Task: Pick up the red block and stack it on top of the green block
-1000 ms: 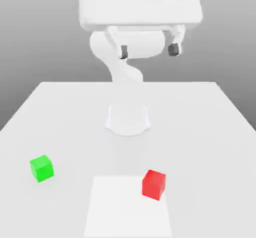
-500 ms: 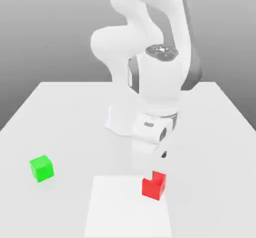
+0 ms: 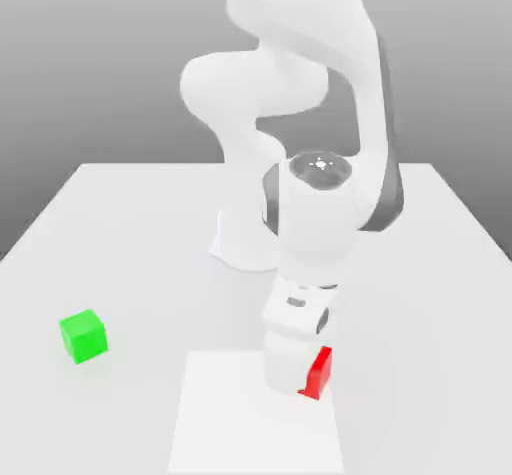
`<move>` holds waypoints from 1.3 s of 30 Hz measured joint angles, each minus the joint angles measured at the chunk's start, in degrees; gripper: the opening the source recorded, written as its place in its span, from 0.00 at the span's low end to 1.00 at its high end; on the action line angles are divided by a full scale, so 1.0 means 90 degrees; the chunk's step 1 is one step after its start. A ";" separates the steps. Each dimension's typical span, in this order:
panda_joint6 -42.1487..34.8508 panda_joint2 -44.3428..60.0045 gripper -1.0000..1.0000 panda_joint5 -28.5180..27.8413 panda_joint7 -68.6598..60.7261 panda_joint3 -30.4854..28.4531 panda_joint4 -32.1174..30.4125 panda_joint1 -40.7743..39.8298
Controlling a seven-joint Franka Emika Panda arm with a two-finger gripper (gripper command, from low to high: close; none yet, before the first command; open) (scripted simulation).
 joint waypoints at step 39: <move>-0.1960 -0.2130 0.00 -0.1538 -0.1884 -0.3342 -0.0003 -0.3019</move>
